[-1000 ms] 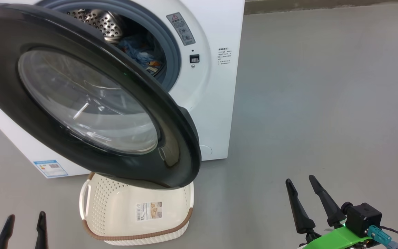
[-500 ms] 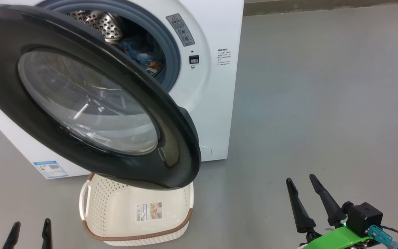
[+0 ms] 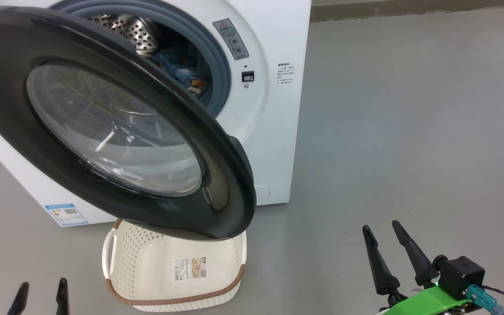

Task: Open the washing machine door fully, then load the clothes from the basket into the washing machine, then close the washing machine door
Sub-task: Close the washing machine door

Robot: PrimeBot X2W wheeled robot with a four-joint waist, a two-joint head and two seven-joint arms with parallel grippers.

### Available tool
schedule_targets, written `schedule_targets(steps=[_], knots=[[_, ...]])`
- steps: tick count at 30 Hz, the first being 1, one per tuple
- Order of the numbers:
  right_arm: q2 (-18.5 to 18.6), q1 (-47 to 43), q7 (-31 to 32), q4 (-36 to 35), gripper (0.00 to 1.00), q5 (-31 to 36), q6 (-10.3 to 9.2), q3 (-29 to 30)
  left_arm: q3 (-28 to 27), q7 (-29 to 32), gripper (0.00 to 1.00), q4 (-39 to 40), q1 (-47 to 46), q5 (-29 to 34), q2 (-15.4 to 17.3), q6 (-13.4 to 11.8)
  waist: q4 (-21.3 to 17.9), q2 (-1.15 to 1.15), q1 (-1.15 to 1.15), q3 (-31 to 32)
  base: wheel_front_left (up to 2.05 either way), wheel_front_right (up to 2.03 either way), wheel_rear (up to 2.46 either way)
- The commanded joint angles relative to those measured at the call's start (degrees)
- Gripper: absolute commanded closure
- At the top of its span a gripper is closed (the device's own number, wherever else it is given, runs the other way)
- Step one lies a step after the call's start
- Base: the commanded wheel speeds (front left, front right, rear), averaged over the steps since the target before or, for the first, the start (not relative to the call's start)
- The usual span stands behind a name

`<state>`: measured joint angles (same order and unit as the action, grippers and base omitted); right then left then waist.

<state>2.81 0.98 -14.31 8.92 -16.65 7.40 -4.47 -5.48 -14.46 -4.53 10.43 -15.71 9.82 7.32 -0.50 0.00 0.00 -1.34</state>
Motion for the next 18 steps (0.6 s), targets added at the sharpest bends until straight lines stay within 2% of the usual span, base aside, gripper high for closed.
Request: schedule_targets(steps=[1, 16, 17, 18], knots=[[0.1, 0.4, -0.7, -1.4, 0.0, 0.8, 0.09, -1.2, -2.2, -0.5, 0.0, 1.0, -0.7, 0.6, 0.7, 0.2, 0.0, 0.0, 0.0, 0.0, 0.0, 0.0, 0.0], [0.1, 0.3, -0.7, -0.7, 0.0, 0.7, 0.09, -1.1, -2.1, -0.5, 0.0, 0.7, 0.4, 0.9, 0.2, 0.2, 0.4, 0.0, 0.0, 0.9, 0.0, 0.0, 0.0], [0.1, 0.3, -0.7, -0.7, 0.25, 0.7, 0.09, -1.1, -2.1, -0.5, 0.0, 0.6, 0.4, 1.0, 0.2, 0.2, 0.4, 0.0, 0.0, 0.9, 0.0, 0.0, 0.0], [0.1, 0.2, -0.7, -0.7, 0.67, 0.8, 0.09, -1.1, -2.0, -0.5, 0.0, 0.6, 0.4, 1.0, 0.2, 0.2, 0.5, 0.0, 0.0, 0.9, 0.0, 0.0, 0.0]])
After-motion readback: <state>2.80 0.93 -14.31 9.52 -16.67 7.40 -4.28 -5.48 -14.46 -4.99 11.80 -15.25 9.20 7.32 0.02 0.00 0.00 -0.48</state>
